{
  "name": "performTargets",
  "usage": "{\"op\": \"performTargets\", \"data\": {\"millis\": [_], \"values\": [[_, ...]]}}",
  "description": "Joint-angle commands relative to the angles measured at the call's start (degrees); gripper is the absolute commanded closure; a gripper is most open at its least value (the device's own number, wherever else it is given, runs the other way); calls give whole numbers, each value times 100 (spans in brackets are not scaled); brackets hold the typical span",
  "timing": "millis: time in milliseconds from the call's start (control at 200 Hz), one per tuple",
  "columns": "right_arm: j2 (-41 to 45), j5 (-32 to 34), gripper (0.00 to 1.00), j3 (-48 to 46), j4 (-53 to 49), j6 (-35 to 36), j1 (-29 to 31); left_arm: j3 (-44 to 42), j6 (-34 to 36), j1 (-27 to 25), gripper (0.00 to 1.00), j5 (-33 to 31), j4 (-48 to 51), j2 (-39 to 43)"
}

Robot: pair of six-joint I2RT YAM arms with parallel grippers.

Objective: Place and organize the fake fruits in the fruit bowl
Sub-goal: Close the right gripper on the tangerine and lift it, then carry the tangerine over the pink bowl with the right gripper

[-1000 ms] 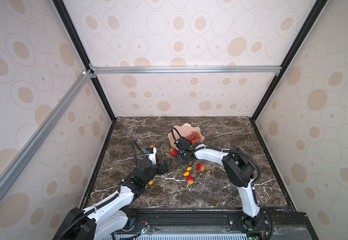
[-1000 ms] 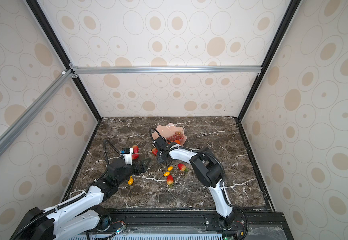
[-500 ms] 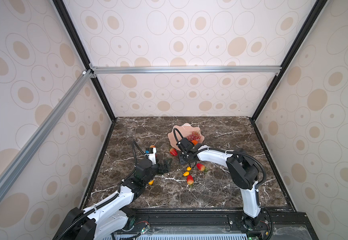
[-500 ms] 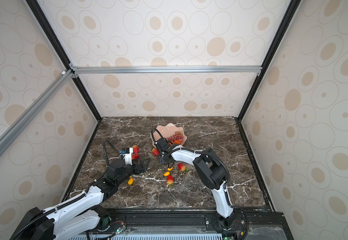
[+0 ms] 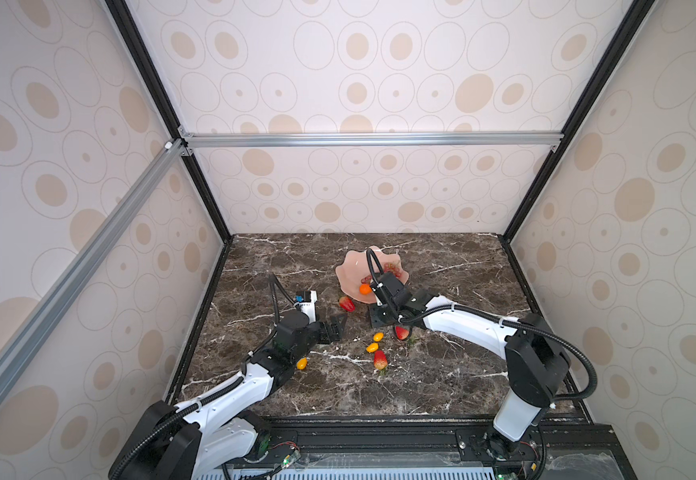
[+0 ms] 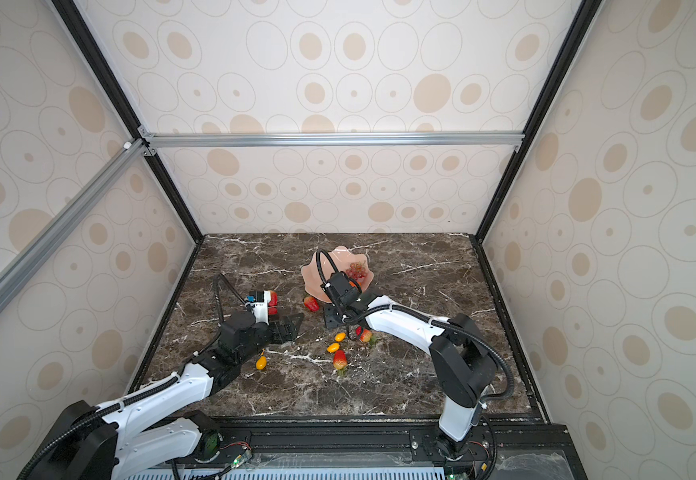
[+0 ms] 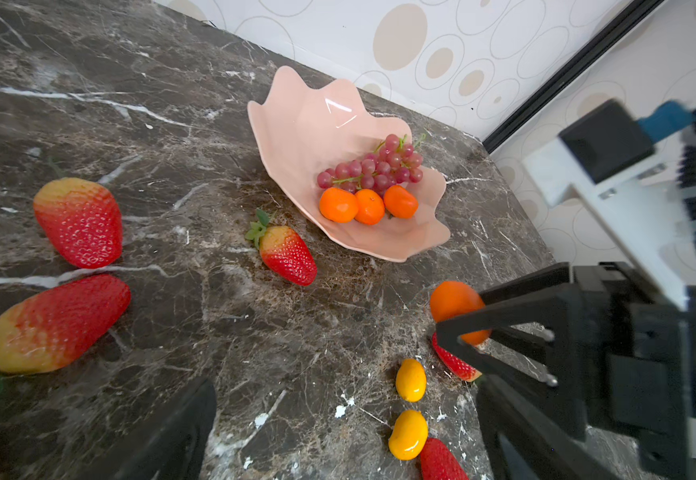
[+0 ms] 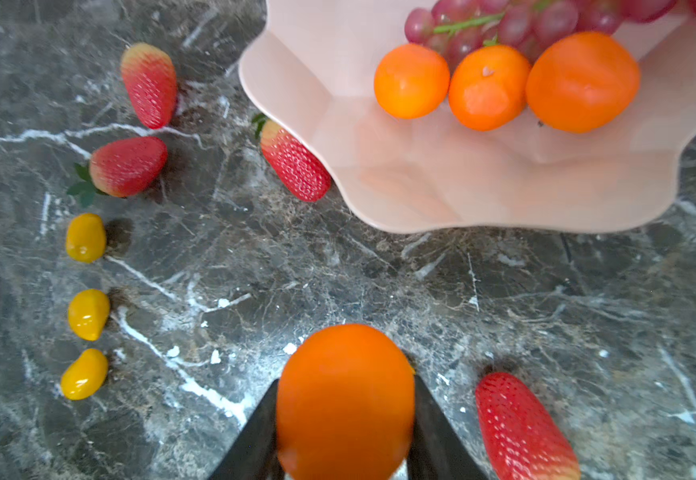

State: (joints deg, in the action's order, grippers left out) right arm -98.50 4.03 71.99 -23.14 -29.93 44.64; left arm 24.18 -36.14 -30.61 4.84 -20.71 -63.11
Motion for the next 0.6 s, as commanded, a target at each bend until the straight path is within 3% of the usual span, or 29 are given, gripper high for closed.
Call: {"op": "performTargets", "data": {"millis": [0,270,595], "values": [[259,176,58,40,-208,79,-87,433,173,38,2,156,-322,-273],[419,76,58,211,-260,239,-745,1237,169,1,2,504,-719,-1321],[-166,-64,58,908,-531,510,-1432,2189,317,-226,2,608,-628,-2273]]}}
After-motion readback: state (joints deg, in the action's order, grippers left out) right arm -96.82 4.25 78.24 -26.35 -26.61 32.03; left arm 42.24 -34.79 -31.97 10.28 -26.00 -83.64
